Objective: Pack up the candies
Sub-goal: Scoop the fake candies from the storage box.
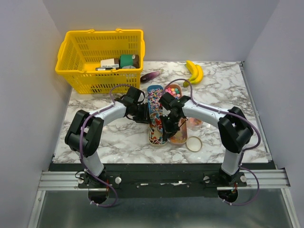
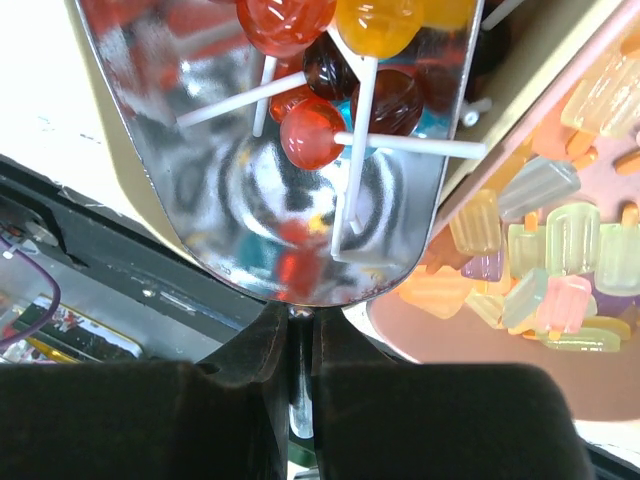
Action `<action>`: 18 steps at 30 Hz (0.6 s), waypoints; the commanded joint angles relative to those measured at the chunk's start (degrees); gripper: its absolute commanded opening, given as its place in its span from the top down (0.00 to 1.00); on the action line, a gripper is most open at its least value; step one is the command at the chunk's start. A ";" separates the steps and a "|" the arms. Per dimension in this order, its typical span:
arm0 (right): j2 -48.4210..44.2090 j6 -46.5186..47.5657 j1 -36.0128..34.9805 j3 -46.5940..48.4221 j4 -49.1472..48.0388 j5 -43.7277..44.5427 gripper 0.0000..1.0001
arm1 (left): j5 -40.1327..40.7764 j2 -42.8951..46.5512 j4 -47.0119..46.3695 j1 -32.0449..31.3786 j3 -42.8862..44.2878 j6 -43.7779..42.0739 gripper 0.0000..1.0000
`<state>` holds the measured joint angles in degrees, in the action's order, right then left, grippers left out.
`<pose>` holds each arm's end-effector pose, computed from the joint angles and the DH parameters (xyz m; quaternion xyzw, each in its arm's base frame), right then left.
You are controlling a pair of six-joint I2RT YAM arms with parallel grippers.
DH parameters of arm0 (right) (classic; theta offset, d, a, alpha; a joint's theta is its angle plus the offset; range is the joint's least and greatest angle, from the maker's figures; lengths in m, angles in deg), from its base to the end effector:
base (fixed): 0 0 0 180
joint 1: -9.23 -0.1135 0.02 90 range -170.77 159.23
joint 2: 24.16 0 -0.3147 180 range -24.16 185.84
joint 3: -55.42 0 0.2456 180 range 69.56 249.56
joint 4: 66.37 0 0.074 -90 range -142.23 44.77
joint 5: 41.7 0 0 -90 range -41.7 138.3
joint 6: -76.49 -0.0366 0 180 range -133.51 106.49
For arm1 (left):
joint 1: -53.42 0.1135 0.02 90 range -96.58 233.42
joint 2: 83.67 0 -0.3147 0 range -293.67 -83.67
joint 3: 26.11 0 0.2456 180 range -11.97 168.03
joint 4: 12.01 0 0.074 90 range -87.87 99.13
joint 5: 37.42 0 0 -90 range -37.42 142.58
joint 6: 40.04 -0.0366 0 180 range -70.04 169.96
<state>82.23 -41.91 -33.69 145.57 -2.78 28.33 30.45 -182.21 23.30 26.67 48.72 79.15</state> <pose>0.2579 0.2569 0.2400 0.1392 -0.9712 -0.1912 0.0298 0.3038 -0.1686 0.2334 0.0311 0.9466 -0.2863 0.1447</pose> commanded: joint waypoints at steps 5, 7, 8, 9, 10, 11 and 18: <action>-4.87 1.16 -1.47 -3.23 -0.32 1.33 0.99 | 1.74 3.62 -0.25 0.02 1.10 -0.01 0.56; -5.31 1.51 -1.73 -4.11 -0.58 1.68 0.99 | 2.26 4.06 -0.08 0.02 1.10 -0.10 0.55; -5.49 1.51 -2.17 -4.55 -0.67 1.77 0.99 | 2.53 4.67 0.10 0.02 1.01 -0.10 0.55; -5.75 1.60 -2.35 -4.73 -0.85 1.95 0.99 | 2.70 4.94 0.19 0.02 0.84 -0.27 0.54; -6.19 1.77 -2.61 -5.42 -1.02 1.95 0.99 | 3.32 5.20 0.28 0.02 0.66 -0.36 0.54; -6.37 1.86 -2.96 -5.78 -1.11 2.04 0.99 | 3.50 5.72 0.36 0.02 0.49 -0.36 0.53; -7.86 2.56 -4.63 -7.80 -1.64 5.20 0.99 | 6.40 8.19 -0.07 0.02 -0.83 -0.89 0.52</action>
<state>76.66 -40.44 -37.40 139.23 -3.74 29.80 33.68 -176.96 23.28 26.67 48.65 79.08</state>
